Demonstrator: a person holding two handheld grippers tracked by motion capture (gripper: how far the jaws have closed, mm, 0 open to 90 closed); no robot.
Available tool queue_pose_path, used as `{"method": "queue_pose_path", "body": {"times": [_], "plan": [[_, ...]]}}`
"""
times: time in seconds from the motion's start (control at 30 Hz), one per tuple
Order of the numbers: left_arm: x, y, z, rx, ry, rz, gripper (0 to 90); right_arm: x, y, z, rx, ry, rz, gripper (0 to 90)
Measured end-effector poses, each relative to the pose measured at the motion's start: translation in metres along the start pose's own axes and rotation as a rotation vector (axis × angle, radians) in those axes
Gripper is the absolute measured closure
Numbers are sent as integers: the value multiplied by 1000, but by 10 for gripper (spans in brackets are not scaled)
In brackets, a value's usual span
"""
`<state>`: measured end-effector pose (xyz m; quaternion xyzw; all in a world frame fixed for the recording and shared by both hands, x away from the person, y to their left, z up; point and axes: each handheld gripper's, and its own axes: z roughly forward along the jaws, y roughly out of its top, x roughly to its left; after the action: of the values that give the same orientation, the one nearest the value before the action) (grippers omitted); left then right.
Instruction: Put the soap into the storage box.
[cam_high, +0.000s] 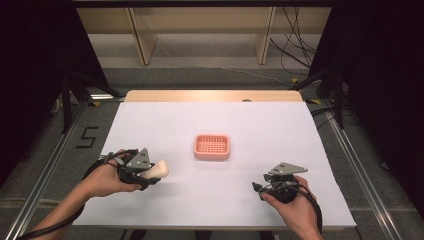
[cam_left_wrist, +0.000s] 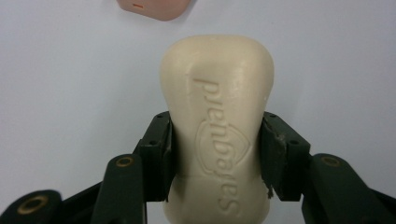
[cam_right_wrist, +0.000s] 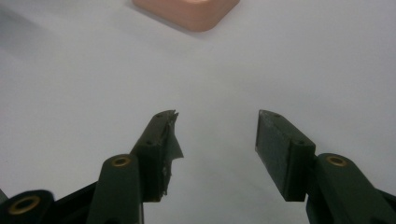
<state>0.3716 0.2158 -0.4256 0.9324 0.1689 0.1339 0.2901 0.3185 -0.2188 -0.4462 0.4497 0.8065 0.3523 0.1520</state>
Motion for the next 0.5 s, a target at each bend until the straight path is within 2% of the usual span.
{"method": "queue_pose_path", "body": {"times": [0.03,0.13,0.17,0.27,0.33,0.37,0.43,0.5], "plan": [[1,1,0,0,9,4,498,-2,-1,1,-5,-1,-24,482],[3,6,0,-3,16,11,498,0,-2,0,4,8,16,482],[3,7,0,-3,19,15,498,-1,-2,0,1,5,-3,482],[4,10,-1,3,12,21,497,-1,-1,-1,0,4,-4,482],[3,11,-1,3,25,22,498,-2,-2,0,-12,-2,-22,482],[4,14,-1,0,22,26,497,-1,-2,-1,-3,5,0,482],[5,15,0,-1,30,28,497,-1,-2,0,-13,6,-9,482],[5,16,1,-6,26,22,497,0,-2,0,-4,14,5,481]]}}
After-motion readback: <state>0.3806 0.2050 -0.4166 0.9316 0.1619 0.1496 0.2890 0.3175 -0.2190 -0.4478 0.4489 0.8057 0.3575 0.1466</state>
